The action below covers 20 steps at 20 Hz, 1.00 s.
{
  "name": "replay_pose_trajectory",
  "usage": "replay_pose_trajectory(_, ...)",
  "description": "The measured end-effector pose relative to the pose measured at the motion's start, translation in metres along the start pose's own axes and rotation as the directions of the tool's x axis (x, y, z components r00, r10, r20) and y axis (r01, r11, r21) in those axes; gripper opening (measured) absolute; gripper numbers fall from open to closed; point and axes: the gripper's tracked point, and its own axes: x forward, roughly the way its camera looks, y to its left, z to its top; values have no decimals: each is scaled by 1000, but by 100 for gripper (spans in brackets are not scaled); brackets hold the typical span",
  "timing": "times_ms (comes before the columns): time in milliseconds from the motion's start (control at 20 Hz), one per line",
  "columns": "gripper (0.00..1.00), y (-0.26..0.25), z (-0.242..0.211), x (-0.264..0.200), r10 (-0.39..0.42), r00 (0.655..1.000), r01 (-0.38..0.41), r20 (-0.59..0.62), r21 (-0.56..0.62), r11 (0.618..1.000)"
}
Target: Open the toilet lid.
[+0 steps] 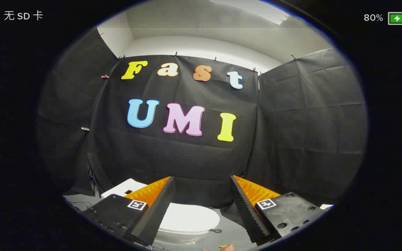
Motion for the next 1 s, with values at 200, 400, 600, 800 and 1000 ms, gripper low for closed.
replay_pose_trajectory(200,98,-1,1,0,-1,1000,1,-4,-6,1000)
replay_pose_trajectory(400,98,-1,0,-1,0,1000,0,-3,-14,1000)
replay_pose_trajectory(600,98,-1,1,-1,0,1000,0,-3,-12,1000)
replay_pose_trajectory(800,98,-2,2,-1,2,1000,-2,-1,-6,1000)
replay_pose_trajectory(1000,98,0,9,-3,35,999,-35,34,11,999)
